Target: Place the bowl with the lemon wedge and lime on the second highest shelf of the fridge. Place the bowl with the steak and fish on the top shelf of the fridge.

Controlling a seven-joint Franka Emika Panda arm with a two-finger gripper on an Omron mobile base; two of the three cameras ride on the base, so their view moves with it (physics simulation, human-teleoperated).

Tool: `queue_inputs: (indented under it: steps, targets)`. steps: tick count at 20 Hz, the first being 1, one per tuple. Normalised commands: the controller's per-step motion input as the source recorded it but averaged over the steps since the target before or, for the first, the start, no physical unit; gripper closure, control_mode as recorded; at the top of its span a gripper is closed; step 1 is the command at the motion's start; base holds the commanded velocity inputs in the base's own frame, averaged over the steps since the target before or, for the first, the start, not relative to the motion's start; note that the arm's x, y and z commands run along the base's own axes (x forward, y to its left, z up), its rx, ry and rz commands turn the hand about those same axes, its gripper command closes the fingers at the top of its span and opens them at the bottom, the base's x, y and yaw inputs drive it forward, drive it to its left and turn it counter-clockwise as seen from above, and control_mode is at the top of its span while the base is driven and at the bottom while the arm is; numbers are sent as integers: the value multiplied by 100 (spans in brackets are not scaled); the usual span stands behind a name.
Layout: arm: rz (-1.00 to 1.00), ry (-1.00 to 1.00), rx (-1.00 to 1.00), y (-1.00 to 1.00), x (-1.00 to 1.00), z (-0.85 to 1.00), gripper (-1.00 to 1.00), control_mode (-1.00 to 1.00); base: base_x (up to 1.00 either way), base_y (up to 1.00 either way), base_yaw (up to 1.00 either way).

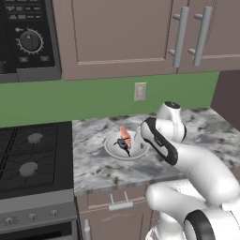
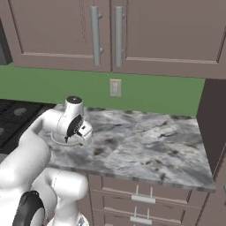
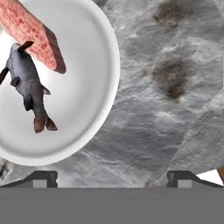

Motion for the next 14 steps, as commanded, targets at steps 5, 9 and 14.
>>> queue_inputs:
  steps: [5,9,14]
  targets:
    - [9,0,0,0,2,-32,-100,-100,0,0,0]
    - [4,0,0,0,10,-20,-100,-100,0,0,0]
    - [0,0,0,2,13,-24,-100,-100,0,0,0]
